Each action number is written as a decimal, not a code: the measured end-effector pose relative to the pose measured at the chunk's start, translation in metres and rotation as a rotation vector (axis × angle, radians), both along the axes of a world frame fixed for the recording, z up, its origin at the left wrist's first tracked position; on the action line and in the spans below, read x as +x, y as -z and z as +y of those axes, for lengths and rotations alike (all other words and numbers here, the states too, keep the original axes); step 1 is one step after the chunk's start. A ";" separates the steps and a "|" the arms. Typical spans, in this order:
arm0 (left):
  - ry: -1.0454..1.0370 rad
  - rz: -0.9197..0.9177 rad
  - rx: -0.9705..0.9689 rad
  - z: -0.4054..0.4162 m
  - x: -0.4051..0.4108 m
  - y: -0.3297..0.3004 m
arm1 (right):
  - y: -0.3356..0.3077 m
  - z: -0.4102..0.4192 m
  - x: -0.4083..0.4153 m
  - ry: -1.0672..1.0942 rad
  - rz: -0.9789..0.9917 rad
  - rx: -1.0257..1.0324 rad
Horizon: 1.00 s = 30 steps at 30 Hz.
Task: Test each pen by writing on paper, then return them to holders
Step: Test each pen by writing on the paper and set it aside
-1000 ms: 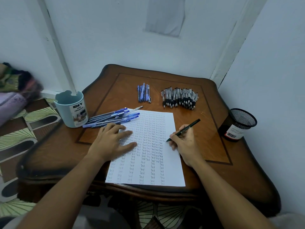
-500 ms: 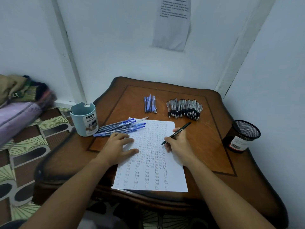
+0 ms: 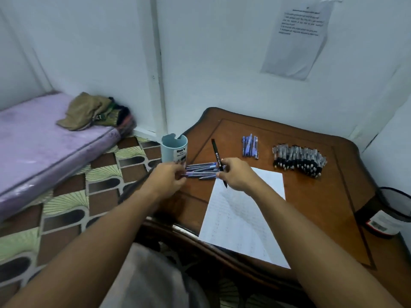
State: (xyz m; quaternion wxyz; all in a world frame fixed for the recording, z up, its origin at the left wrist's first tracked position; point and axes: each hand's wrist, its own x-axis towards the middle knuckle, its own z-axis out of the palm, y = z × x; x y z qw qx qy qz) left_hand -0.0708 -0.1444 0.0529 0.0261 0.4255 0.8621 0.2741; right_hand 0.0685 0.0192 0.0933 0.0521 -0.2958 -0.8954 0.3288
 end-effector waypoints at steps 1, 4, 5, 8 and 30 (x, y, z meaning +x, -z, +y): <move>-0.042 -0.003 -0.007 -0.016 -0.006 -0.002 | -0.002 -0.011 -0.014 -0.037 -0.026 0.038; -0.154 -0.022 -0.030 -0.063 -0.022 -0.004 | -0.006 -0.043 -0.045 -0.136 -0.060 0.083; -0.185 -0.026 -0.044 -0.078 -0.027 -0.003 | -0.006 -0.055 -0.053 -0.171 -0.053 0.060; -0.288 -0.046 -0.092 -0.128 -0.040 0.000 | -0.004 -0.097 -0.080 -0.315 -0.059 0.044; -0.659 -0.262 -0.250 -0.310 -0.023 0.067 | 0.095 -0.300 -0.142 -0.765 -0.475 0.060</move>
